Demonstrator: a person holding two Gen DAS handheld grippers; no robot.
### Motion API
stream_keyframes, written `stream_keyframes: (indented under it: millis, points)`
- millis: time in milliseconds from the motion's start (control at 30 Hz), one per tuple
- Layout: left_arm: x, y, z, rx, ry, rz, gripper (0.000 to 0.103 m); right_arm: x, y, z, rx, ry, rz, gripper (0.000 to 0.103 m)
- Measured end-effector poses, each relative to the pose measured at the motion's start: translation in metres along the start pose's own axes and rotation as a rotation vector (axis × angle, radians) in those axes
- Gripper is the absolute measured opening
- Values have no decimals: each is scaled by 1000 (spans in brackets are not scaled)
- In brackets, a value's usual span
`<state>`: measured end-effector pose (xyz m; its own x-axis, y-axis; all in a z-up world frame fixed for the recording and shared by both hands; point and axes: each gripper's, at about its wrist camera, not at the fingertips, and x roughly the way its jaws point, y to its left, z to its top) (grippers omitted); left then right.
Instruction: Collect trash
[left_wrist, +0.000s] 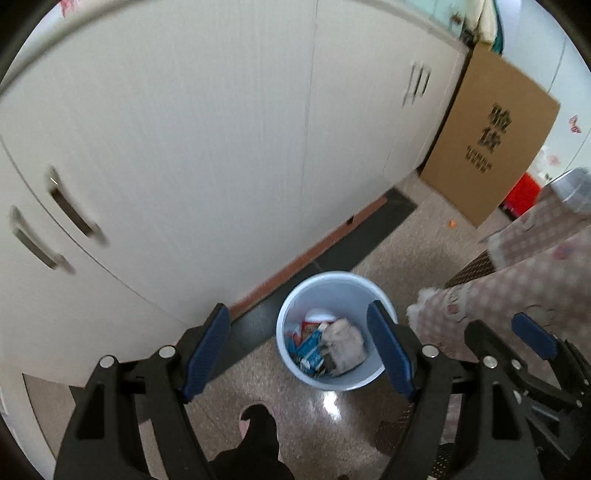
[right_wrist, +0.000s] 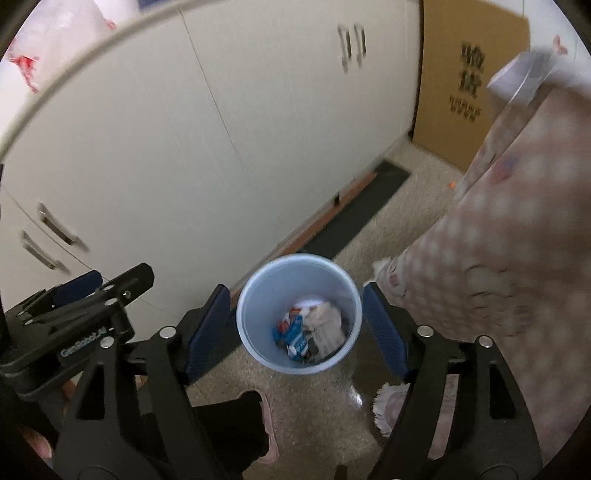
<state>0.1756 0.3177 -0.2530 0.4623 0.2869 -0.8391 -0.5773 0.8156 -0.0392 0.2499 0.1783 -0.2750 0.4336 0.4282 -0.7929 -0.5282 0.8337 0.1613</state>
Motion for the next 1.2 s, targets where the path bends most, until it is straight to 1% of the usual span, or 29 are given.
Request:
stream_keyframes:
  millis: [67, 133, 233, 267, 300, 333, 367, 433, 467, 567, 700, 867, 933, 967, 1067, 1200]
  points:
    - [-23, -2, 4, 12, -37, 6, 76, -27, 6, 3, -10, -50, -18, 78]
    - [-54, -6, 7, 29, -90, 5, 77, -59, 12, 4, -27, -103, -22, 78]
    - [-99, -13, 7, 49, -171, -5, 80, -104, 16, 3, -44, -184, -33, 80]
    - [-108, -14, 7, 53, -187, -12, 82, -125, 16, 2, -46, -224, -39, 81]
    - [-126, -18, 7, 63, -213, -30, 83, -138, 16, 0, -44, -248, -42, 81]
    - [-135, -22, 7, 72, -224, -41, 84, -152, 13, -1, -39, -271, -43, 83]
    - [-146, -25, 7, 81, -237, -53, 84, -172, 10, -3, -27, -300, -48, 84]
    - [-177, -36, 3, 100, -285, -79, 84, -198, 2, -6, -16, -337, -59, 84]
    - [-186, -40, 2, 105, -300, -88, 85, -213, -2, -9, -13, -348, -70, 85]
    - [-225, -57, -6, 135, -363, -141, 86, -265, -16, -20, 12, -425, -118, 88]
    - [-278, -81, -25, 192, -454, -199, 89, -322, -35, -41, 52, -502, -179, 91]
    - [-322, -107, -50, 260, -511, -283, 91, -372, -51, -63, 70, -564, -247, 94]
    - [-335, -113, -60, 281, -526, -308, 91, -393, -56, -75, 80, -591, -296, 95]
    - [-344, -117, -66, 295, -539, -324, 92, -402, -58, -80, 87, -603, -300, 95]
    - [-364, -126, -83, 322, -582, -337, 93, -425, -62, -94, 102, -635, -318, 95]
    - [-387, -136, -99, 346, -627, -369, 94, -445, -64, -111, 106, -663, -345, 95]
